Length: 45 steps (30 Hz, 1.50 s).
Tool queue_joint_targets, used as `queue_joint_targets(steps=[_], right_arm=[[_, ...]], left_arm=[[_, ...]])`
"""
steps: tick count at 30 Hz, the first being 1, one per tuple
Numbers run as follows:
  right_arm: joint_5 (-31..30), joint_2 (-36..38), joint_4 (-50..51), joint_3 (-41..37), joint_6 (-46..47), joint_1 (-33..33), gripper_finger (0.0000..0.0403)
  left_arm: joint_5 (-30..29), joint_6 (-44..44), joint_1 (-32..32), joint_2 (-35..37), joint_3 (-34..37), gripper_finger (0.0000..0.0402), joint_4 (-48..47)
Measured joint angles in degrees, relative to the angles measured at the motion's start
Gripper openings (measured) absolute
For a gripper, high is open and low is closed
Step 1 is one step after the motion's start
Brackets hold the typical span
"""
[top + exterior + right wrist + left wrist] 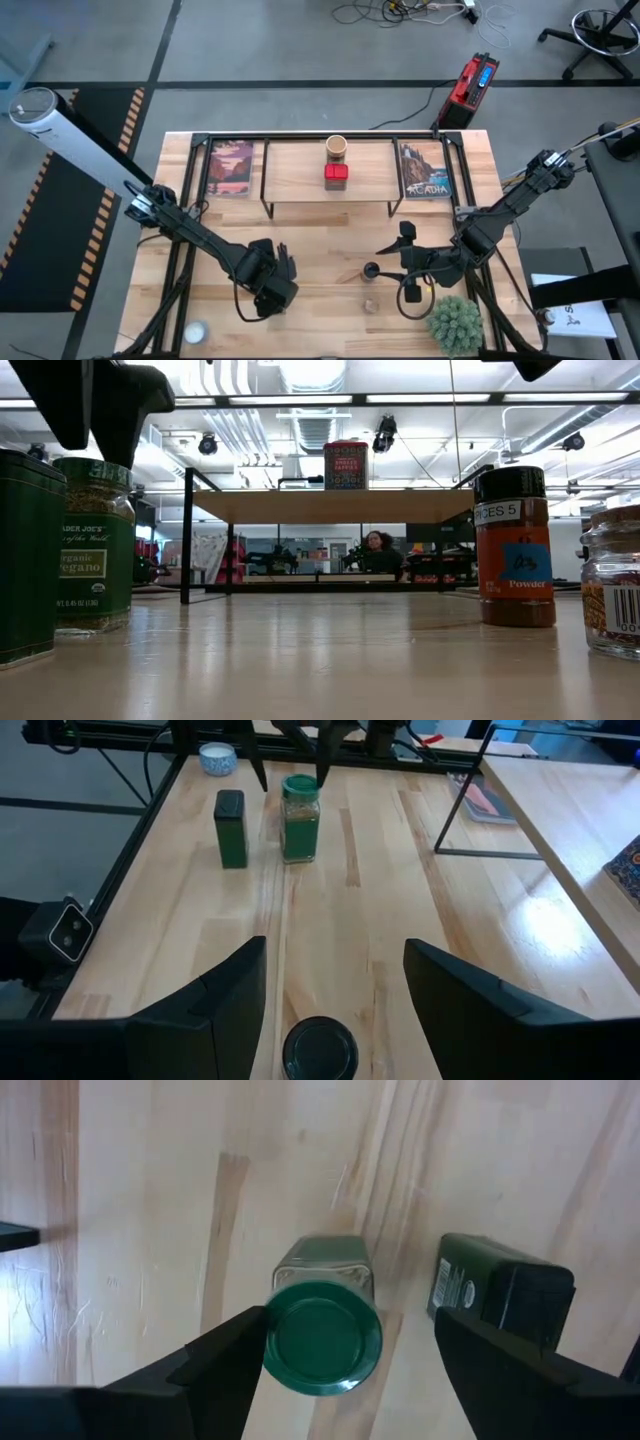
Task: Shelf spices
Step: Put the green seasoning bottle on the shelf
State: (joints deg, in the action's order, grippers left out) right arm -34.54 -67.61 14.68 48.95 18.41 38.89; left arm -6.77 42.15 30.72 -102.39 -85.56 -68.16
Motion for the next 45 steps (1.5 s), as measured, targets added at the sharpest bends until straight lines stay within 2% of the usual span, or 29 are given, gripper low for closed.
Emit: queue_joint_targets(steps=[12, 15, 40, 45], right_arm=[[0.01, 0.0, -0.02, 0.0, 0.02, 0.0, 0.0213], [0.02, 0.0, 0.0, 0.0, 0.02, 0.0, 0.0213], [-0.02, 0.0, -0.16, -0.07, 0.04, -0.02, 0.0213], [0.0, 0.02, -0.2, -0.07, 0.04, -0.02, 0.0213]], left_arm=[[-1.35, -0.09, -0.08, 0.35, 2.95, 0.0279, -0.14], [0.12, -0.06, -0.04, -0.03, 3.76, 0.0279, 1.47], [0.49, -0.48, -0.07, 0.11, 1.52, 0.0279, 5.04], [2.65, 0.58, -0.07, 0.13, 0.88, 0.0279, 4.71]])
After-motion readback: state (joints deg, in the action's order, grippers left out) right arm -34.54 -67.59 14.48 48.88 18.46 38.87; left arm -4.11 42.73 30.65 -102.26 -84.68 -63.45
